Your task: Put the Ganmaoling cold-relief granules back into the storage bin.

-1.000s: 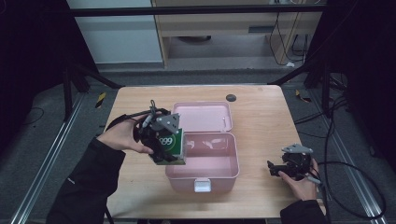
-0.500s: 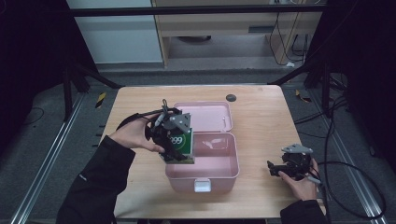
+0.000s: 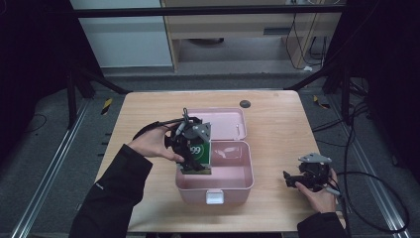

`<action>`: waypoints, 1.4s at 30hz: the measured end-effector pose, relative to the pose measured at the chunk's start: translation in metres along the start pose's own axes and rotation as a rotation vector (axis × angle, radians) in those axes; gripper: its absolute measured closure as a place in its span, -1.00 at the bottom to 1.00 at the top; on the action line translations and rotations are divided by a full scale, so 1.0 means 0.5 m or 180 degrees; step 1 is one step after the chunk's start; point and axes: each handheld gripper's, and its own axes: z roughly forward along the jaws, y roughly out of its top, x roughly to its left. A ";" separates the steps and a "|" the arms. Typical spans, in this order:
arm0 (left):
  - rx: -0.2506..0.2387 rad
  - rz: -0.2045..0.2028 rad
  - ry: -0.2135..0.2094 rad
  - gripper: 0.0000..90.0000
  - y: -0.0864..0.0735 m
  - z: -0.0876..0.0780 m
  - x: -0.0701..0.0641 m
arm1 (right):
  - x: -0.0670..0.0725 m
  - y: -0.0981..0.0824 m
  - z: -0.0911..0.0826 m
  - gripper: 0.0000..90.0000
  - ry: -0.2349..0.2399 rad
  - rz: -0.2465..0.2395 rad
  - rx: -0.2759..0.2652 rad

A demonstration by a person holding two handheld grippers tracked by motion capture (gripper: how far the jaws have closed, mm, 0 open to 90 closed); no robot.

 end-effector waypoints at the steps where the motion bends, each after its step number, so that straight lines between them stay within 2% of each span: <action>1: 0.0000 0.0000 0.0000 -0.67 0.000 0.000 0.000 | 0.000 0.000 0.000 -0.94 0.0000 0.0000 0.0000; 4: 0.0038 -0.0006 -0.0040 -0.67 0.004 0.016 0.002 | 0.000 0.000 0.000 -0.94 0.0004 0.0003 0.0008; 9: 0.0069 0.0010 -0.0071 -0.67 0.004 0.025 0.003 | 0.000 0.000 0.001 -0.94 0.0004 -0.0008 0.0003; 13: -0.0006 -0.0054 -0.0111 -0.67 -0.010 0.036 0.005 | 0.000 0.000 0.001 -0.94 0.0006 -0.0015 0.0000; 17: 0.0103 -0.0048 -0.0091 -0.67 -0.014 0.045 0.003 | 0.001 -0.001 0.002 -0.94 0.0004 -0.0018 0.0005; 22: 0.0018 -0.0091 -0.0143 -0.67 -0.024 0.061 0.002 | 0.001 -0.001 0.002 -0.94 0.0004 -0.0019 0.0005; 26: 0.0113 -0.0086 -0.0115 -0.67 -0.026 0.074 0.002 | 0.002 -0.001 0.002 -0.94 0.0004 -0.0033 0.0021; 33: 0.0035 -0.0120 -0.0181 -0.67 -0.030 0.087 0.002 | 0.001 -0.001 0.002 -0.94 0.0004 -0.0034 0.0021; 36: 0.0133 -0.0143 -0.0148 -0.67 -0.039 0.100 0.004 | 0.002 -0.001 0.003 -0.94 0.0015 -0.0040 0.0025; 42: 0.0153 -0.0159 -0.0145 -0.68 -0.041 0.106 0.004 | 0.002 -0.001 0.003 -0.94 0.0015 -0.0040 0.0031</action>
